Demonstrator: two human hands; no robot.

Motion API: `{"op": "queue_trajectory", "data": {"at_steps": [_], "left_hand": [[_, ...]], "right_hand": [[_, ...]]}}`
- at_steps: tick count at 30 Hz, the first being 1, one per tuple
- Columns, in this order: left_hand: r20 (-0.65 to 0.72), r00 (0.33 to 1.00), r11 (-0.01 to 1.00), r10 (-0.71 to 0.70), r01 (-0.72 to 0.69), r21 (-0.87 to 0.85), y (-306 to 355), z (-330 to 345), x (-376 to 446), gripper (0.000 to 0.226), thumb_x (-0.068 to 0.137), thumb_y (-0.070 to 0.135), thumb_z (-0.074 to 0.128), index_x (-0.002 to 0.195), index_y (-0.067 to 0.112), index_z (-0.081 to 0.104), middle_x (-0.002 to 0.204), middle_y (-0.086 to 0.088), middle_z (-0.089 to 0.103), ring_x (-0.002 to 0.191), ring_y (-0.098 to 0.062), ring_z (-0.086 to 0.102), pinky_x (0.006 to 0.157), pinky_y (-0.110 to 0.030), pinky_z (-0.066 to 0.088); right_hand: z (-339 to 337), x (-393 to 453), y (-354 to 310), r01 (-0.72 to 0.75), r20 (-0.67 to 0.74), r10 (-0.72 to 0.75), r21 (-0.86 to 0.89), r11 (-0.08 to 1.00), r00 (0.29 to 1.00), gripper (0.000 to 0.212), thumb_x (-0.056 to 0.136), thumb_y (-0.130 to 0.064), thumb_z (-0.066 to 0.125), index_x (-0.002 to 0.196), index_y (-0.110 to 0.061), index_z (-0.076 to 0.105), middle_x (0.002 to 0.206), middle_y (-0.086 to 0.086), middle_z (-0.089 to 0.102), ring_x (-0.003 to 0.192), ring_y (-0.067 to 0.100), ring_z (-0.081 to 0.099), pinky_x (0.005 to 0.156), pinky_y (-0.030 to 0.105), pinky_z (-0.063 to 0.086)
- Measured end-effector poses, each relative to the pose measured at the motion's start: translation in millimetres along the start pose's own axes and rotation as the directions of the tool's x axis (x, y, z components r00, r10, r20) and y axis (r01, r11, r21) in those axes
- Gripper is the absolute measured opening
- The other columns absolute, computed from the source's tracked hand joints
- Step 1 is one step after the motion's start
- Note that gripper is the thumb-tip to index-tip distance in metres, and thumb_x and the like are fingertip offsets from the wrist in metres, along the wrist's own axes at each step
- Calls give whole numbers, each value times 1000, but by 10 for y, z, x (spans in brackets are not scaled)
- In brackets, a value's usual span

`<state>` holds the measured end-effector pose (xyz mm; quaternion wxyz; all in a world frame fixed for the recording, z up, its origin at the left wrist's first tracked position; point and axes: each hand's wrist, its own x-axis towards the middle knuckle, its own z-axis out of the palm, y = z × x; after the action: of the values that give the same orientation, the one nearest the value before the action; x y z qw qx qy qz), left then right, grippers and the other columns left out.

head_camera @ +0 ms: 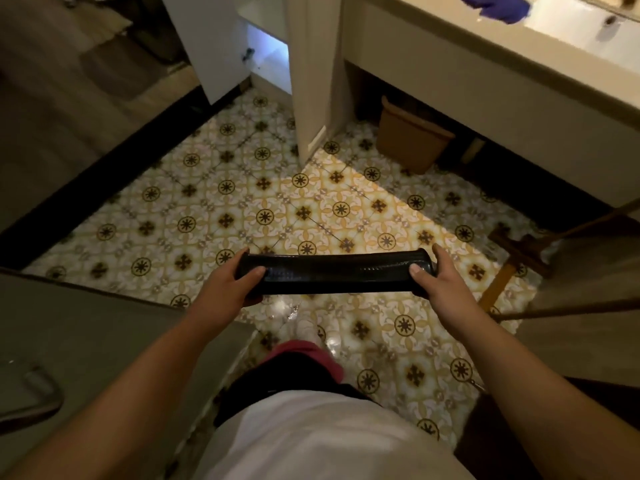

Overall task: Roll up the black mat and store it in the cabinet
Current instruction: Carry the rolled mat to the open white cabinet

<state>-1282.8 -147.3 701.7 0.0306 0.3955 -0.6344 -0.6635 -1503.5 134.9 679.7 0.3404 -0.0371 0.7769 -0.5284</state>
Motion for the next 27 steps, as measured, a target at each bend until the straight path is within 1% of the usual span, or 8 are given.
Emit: {"op": "queue_trajectory", "data": {"at_steps": [4,11,12,14,17,22,25,27], "left_hand": [[-104,994,1000,-25,24,-19,-11,-223,339,56,95,24,57,147,18,35,118,5,56,100,-15,63,70,-24,58],[-262,962,985,-80,36,-168,125,-487,692,56,95,24,58,146,23,36,124,-1,55,98,-12,63,68,-22,57],[-273,958,979,-91,37,-198,113,-512,714,51,95,24,58,142,33,42,119,3,56,94,-10,64,68,-22,58],[-293,952,973,-92,23,-230,143,-556,741,40,95,22,57,106,61,61,106,12,60,86,-5,68,65,-22,57],[-351,927,955,-130,21,-297,222,-677,795,50,95,20,57,75,65,62,94,19,61,79,2,67,62,-21,56],[-462,874,936,-148,-27,-350,321,-901,990,32,95,23,58,93,55,62,99,20,63,86,-3,67,68,-23,57],[-519,833,922,-190,-29,-385,380,-1009,1171,30,95,23,58,123,34,58,112,10,61,95,-10,66,73,-27,58],[-550,811,917,-198,-44,-396,451,-1067,1354,22,94,21,60,106,39,65,105,11,65,87,-8,68,72,-28,59]], "right_hand": [[311,533,-333,14,82,-13,-13,1000,997,78,94,-31,60,153,-32,10,141,-3,36,115,15,50,92,30,46],[697,1325,-992,81,193,-51,-149,986,980,72,95,-34,57,153,-33,14,152,3,31,122,18,44,93,33,42],[739,1410,-1070,98,212,-59,-181,979,975,71,96,-35,57,153,-32,14,153,2,31,124,18,42,97,35,41],[860,1569,-1216,125,248,-67,-226,966,966,66,96,-35,56,151,-28,21,151,3,34,129,21,42,105,43,40],[1138,1774,-1412,150,315,-67,-247,957,947,42,97,-28,55,133,-18,37,137,10,46,117,26,53,97,45,47],[1589,2173,-1690,190,399,-80,-242,952,913,33,97,-23,54,128,-15,45,126,10,53,113,27,56,94,46,49],[1804,2522,-1871,223,459,-91,-241,945,884,34,96,-23,56,127,-14,46,122,8,55,109,24,58,87,39,51],[1932,2805,-2006,251,508,-96,-246,936,856,36,95,-22,59,127,-13,46,120,7,56,107,22,59,84,38,53]]}}
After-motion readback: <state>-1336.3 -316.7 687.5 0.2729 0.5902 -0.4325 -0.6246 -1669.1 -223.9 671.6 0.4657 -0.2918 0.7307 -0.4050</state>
